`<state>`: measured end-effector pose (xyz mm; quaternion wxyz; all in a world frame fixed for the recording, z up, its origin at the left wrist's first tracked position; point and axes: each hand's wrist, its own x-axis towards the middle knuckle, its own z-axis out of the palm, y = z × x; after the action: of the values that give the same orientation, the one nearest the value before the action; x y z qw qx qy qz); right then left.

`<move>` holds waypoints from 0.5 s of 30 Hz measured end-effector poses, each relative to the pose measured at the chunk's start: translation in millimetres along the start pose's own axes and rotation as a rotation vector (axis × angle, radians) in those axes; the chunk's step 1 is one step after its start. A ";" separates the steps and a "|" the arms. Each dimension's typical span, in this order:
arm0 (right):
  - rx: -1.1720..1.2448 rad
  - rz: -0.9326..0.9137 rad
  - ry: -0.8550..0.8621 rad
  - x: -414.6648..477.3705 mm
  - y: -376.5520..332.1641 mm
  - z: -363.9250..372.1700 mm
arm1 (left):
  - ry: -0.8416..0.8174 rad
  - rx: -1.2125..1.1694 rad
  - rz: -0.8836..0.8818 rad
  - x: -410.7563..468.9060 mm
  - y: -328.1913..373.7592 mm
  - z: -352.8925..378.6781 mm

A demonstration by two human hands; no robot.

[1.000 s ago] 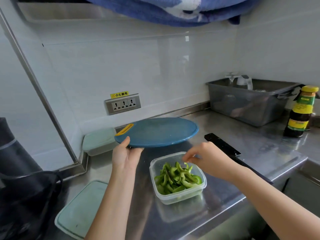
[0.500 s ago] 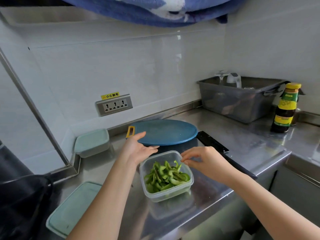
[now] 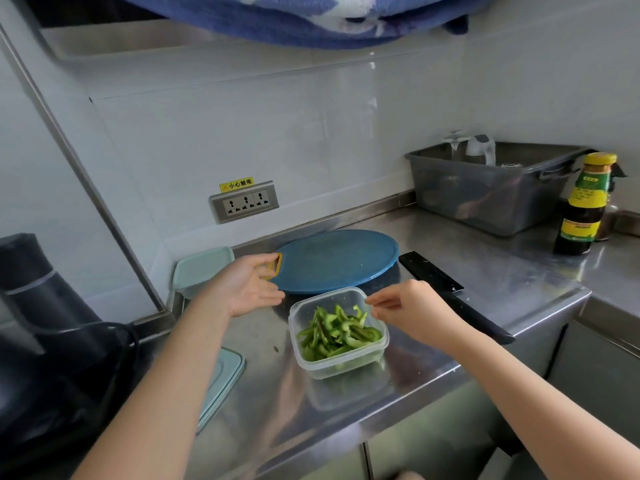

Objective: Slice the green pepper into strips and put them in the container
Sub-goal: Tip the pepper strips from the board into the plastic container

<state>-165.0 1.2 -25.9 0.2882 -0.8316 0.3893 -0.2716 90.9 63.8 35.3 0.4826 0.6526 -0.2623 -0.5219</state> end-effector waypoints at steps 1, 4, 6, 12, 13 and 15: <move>-0.022 0.008 0.001 -0.2 -2.5 0.3 | 0.034 0.127 0.046 -4.5 -2.0 -4.2; -0.074 0.046 -0.017 -1.6 -11.2 -0.2 | 0.146 0.789 0.117 -22.8 -17.4 -23.7; -0.113 0.071 -0.027 -3.3 -15.9 -0.3 | 0.201 1.146 0.085 -34.6 -31.3 -37.8; -0.113 0.102 -0.004 -7.2 -17.9 6.5 | 0.251 1.434 -0.214 -53.3 -83.1 -74.7; -0.110 0.102 0.001 -7.9 -18.4 6.8 | 0.253 1.451 -0.256 -53.0 -89.5 -79.9; -0.107 0.099 0.004 -9.8 -19.5 6.3 | 0.263 1.426 -0.274 -51.5 -98.1 -89.0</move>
<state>-156.5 21.1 -18.9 0.2559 -0.8249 0.4446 -0.2374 141.9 178.0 -32.3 -0.1011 0.8919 -0.3939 -0.1977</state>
